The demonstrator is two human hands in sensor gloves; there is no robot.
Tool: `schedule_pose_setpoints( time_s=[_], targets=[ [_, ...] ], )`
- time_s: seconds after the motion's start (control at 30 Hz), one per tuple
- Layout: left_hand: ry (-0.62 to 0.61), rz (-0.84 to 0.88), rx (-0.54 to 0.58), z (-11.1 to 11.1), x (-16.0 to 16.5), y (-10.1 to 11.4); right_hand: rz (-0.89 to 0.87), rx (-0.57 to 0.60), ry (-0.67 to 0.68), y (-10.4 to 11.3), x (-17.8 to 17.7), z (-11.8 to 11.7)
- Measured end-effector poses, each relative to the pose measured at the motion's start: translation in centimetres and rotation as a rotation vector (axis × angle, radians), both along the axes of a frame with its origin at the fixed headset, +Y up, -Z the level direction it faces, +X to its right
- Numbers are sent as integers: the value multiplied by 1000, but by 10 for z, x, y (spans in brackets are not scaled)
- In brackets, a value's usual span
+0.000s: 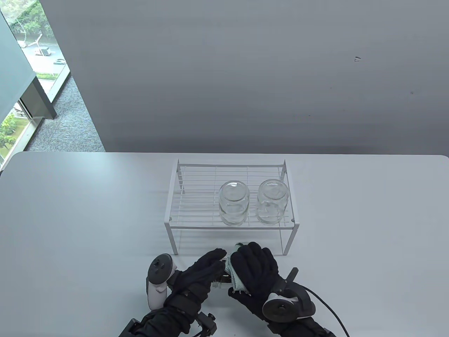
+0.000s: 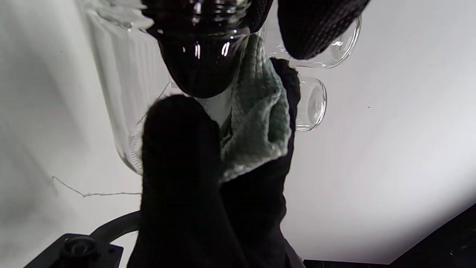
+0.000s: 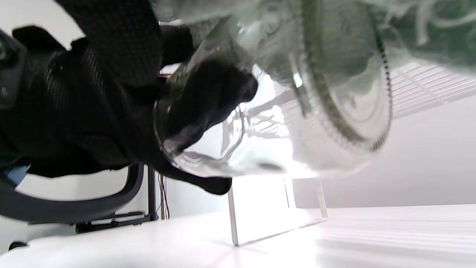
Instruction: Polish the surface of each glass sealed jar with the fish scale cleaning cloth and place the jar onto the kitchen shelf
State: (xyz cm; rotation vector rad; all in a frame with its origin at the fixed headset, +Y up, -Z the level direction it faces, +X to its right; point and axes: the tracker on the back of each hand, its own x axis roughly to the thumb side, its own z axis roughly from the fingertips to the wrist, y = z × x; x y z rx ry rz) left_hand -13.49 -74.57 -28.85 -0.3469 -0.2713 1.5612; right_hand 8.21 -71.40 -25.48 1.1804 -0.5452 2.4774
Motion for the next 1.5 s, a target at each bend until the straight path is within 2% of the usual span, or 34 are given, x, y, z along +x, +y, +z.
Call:
schedule_pose_setpoints(
  time_s=[0.17,0.33,0.5,0.7,0.87,1.1,1.2,1.33,1.37,1.5],
  targets=[
    [40,-58,44,1,1,3,95,29,32,1,-8,6],
    [48,-61,70,1,-1,4,-104,-27,85,6,6,2],
    [57,-97,118,1,0,5,-200,-8,28,11,20,-1],
    [-17,-92,154,7,9,7,-68,-52,-11,0,4,-3],
    [-37,36,68,5,6,1,-91,-31,-9,3,11,-8],
    [61,55,74,1,-6,-2,-122,-92,-39,-1,26,-15],
    [60,56,71,1,-5,-2,-67,-37,2,0,16,-10],
    [22,-38,166,5,4,3,35,9,32,-1,2,-4],
    [-6,-75,210,7,8,5,13,-12,35,-1,2,-4],
    [-60,-119,281,11,13,13,-238,-288,50,-9,15,-15]
  ],
)
